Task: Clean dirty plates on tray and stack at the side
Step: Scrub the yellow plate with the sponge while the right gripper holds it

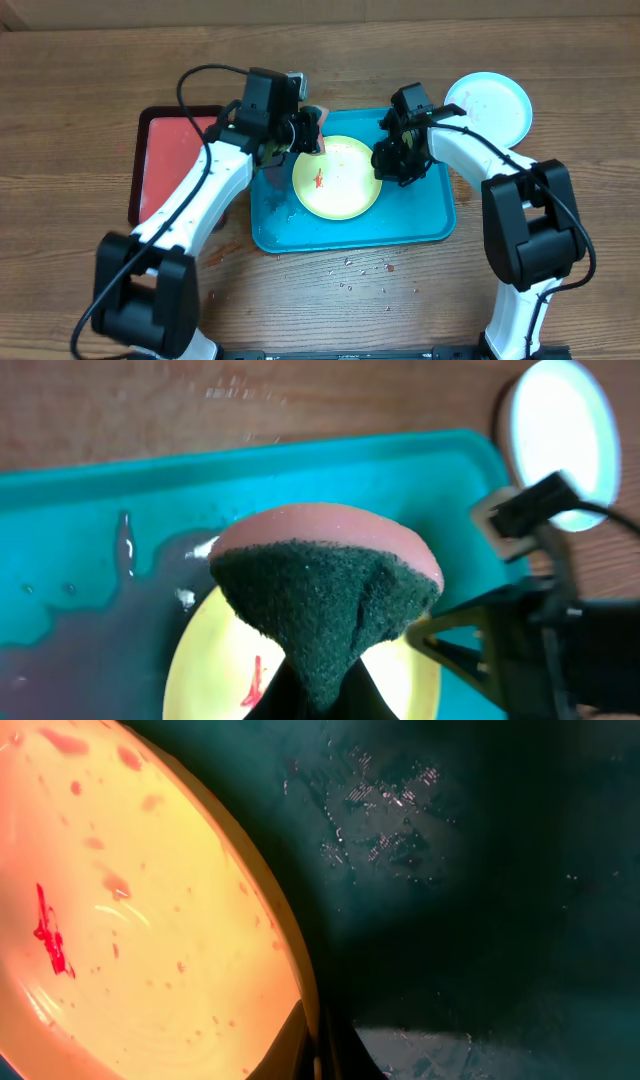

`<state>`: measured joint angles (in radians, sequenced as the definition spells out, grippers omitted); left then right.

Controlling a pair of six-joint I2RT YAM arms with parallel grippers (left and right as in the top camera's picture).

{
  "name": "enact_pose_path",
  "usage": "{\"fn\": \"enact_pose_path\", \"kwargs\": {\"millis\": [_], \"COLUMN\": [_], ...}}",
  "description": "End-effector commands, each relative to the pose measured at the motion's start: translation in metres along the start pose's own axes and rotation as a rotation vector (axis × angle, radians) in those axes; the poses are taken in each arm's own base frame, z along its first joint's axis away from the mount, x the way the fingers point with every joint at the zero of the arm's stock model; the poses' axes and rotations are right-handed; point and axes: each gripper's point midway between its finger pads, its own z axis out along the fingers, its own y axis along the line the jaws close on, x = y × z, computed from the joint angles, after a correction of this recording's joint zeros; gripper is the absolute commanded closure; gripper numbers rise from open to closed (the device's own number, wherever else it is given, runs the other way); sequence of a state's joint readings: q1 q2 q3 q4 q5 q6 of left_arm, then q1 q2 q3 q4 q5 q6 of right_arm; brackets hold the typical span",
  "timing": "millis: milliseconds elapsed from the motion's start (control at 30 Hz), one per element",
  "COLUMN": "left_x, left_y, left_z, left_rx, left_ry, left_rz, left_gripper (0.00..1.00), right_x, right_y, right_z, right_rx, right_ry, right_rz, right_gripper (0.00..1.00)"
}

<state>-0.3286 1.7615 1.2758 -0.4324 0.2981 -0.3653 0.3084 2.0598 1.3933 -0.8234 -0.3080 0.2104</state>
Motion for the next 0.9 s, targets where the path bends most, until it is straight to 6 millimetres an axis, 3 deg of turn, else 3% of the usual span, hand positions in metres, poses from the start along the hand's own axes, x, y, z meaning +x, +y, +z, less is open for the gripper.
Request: {"fn": "enact_pose_path", "kwargs": {"millis": [0, 233, 467, 533, 767, 867], "left_x": [0.015, 0.056, 0.082, 0.080, 0.056, 0.045], "left_y": [0.002, -0.010, -0.012, -0.002, 0.070, 0.084], "left_z": [0.022, 0.062, 0.082, 0.084, 0.067, 0.059], "left_rx": [-0.014, 0.023, -0.011, -0.079, -0.482, -0.568], "left_ry": [0.056, 0.187, 0.250, 0.230, 0.066, 0.013], "left_rz": [-0.018, 0.001, 0.003, -0.003, -0.088, -0.077], "left_gripper": [0.96, 0.96, 0.96, 0.96, 0.95, 0.96], "right_x": [-0.012, -0.023, -0.024, -0.024, -0.022, -0.021], "right_y": [-0.005, -0.006, -0.015, -0.015, -0.016, -0.016], "right_z": [-0.001, -0.007, -0.008, -0.008, -0.008, -0.008], "right_rx": [0.043, 0.070, 0.119, 0.119, 0.122, 0.124], "right_ry": [-0.021, -0.056, -0.071, -0.072, -0.063, -0.057], "right_rz": [0.005, 0.039, 0.098, 0.103, 0.103, 0.105], "right_gripper": [0.96, 0.96, 0.96, 0.96, 0.96, 0.96]}}
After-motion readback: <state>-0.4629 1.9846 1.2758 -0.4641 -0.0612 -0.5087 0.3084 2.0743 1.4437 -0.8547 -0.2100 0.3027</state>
